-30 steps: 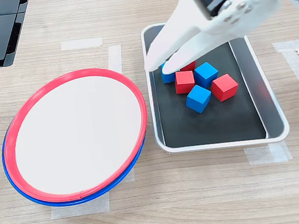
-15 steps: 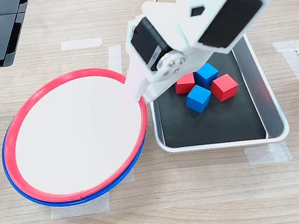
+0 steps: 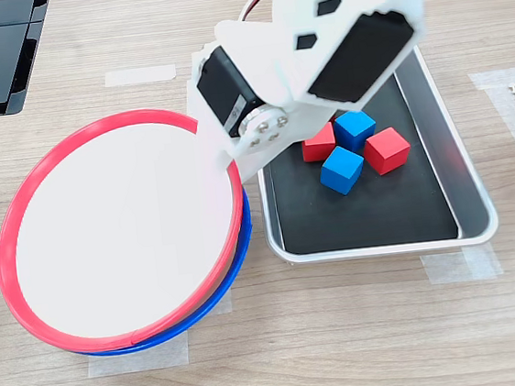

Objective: Resolve any anomalies and move all blocks to matching dishes

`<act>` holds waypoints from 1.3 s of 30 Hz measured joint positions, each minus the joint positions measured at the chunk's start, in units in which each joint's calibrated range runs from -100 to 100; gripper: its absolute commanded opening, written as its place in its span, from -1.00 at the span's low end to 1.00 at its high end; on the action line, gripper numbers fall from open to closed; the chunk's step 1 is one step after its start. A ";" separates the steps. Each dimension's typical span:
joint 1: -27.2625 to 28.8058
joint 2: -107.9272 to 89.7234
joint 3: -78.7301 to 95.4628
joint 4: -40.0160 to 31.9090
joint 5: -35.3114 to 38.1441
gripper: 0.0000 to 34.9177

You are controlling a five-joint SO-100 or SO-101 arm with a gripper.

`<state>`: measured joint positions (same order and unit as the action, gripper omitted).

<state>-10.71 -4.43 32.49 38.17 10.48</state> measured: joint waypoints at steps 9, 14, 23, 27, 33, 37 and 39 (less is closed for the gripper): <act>0.00 0.51 -0.54 -0.24 -0.63 -1.00; 0.00 -2.47 -0.54 -0.24 -1.51 -1.00; 0.62 -9.12 0.91 -2.77 -2.49 -1.00; 1.95 -11.85 2.54 -4.00 -2.69 -1.00; 5.66 -16.97 3.63 -4.16 -2.83 -1.00; 12.65 -18.67 3.99 -4.16 -1.90 -1.00; 14.87 -18.67 4.45 -4.40 -1.37 -1.00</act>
<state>4.16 -23.10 36.93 33.77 9.11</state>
